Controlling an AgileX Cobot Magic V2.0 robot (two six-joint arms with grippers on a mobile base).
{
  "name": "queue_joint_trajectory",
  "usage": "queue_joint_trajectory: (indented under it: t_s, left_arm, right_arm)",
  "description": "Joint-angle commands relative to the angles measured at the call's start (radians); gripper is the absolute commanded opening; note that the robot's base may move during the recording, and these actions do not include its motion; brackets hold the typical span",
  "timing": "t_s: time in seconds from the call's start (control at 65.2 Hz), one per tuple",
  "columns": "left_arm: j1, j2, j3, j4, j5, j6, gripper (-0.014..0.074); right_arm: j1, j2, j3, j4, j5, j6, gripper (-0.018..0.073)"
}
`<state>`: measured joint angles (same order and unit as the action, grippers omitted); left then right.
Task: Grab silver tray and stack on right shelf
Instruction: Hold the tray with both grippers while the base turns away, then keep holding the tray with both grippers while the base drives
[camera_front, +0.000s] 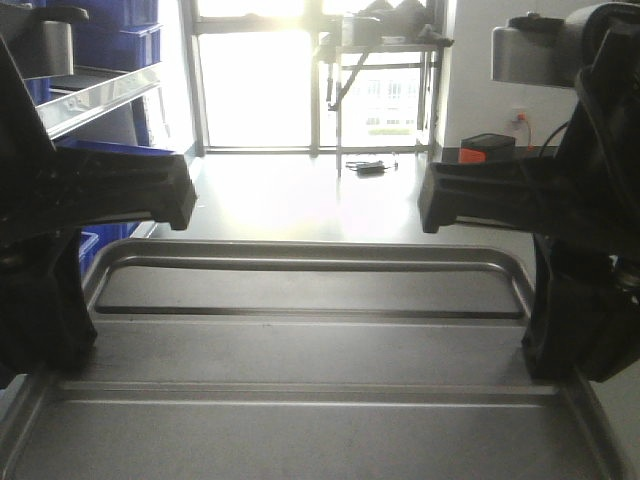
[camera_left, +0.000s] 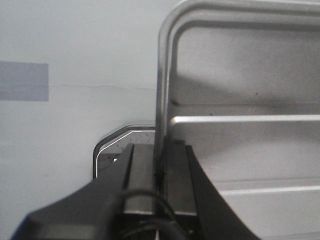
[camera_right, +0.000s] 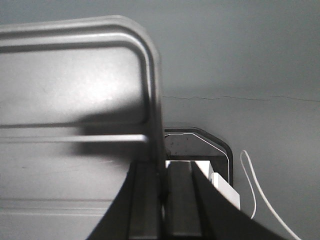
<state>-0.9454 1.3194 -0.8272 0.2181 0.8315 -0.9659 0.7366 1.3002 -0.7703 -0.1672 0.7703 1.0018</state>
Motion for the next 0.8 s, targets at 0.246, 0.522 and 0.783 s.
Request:
queue_joint_trajectory:
  t_s: [0.246, 0.522, 0.783]
  left_arm:
    - [-0.007, -0.03, -0.021, 0.009, 0.005, -0.005, -0.01]
    - [-0.007, -0.03, -0.021, 0.009, 0.005, -0.005, -0.01]
    - [-0.007, -0.03, -0.021, 0.009, 0.005, -0.005, -0.01]
  right_arm:
    - [-0.003, -0.032, -0.024, -0.036, -0.019, 0.007, 0.0058]
    - [-0.003, -0.032, -0.024, -0.036, -0.018, 0.007, 0.0058]
    - [-0.003, -0.032, -0.024, -0.036, -0.018, 0.007, 0.0058]
